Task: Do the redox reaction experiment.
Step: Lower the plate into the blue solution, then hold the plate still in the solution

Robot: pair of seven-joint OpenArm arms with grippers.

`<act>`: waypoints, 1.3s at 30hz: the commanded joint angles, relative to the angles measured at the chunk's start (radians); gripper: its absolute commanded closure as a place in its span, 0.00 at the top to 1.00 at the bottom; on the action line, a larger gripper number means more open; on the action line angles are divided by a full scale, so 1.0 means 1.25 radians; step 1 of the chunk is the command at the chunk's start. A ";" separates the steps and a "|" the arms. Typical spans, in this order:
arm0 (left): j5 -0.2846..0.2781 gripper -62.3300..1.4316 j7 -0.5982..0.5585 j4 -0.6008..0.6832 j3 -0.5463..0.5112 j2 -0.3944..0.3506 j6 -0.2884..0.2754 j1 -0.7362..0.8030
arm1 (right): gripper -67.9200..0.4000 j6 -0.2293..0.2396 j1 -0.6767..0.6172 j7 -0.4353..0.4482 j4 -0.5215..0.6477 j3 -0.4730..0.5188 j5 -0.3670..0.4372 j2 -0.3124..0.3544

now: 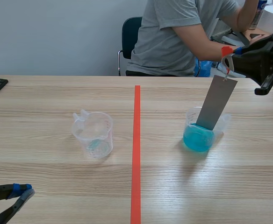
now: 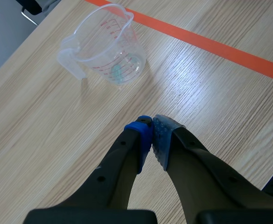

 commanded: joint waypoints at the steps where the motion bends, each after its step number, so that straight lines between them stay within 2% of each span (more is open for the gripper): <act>1: 0.000 0.07 0.001 0.005 0.005 0.004 0.004 -0.004 | 0.01 0.005 0.010 0.023 -0.003 -0.003 -0.006 -0.002; 17: 0.000 0.07 0.014 0.005 0.005 0.004 0.004 -0.004 | 0.01 0.005 0.012 0.091 -0.111 -0.041 -0.169 -0.096; 39: 0.000 0.07 0.016 0.005 0.005 0.004 0.004 -0.004 | 0.01 0.005 0.013 0.099 -0.122 -0.041 -0.183 -0.101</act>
